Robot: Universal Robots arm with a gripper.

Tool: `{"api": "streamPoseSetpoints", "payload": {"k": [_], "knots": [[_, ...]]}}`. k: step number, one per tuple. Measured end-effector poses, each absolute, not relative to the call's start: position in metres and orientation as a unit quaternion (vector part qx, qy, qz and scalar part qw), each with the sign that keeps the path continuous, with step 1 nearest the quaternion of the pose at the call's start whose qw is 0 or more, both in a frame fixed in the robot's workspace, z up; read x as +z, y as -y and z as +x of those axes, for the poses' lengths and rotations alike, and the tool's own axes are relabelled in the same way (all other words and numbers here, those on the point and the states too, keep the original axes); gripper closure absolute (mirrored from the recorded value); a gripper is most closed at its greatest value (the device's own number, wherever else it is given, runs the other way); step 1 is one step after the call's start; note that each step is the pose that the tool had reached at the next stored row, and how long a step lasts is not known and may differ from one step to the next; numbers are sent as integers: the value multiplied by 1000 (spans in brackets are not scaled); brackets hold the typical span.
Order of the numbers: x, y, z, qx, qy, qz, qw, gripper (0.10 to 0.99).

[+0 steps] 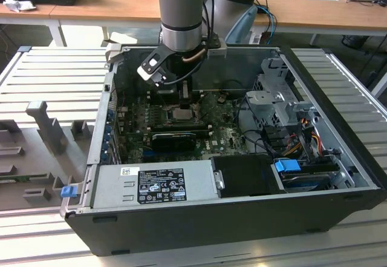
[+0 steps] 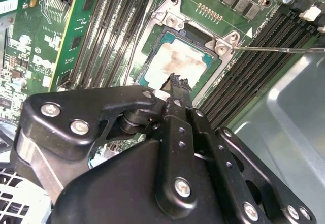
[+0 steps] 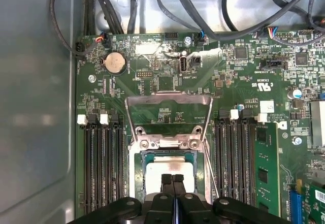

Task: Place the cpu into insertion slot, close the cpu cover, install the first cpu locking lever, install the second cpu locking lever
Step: 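Close the cpu cover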

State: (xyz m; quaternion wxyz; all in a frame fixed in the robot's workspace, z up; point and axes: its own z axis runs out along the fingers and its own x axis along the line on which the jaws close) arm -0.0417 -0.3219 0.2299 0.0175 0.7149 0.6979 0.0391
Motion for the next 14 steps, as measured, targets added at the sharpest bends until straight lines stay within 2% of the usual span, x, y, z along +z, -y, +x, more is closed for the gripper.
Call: {"api": "streamPoseSetpoints", "payload": {"k": [14], "knots": [[250,322,-40,40,-698,715,17,980]]}}
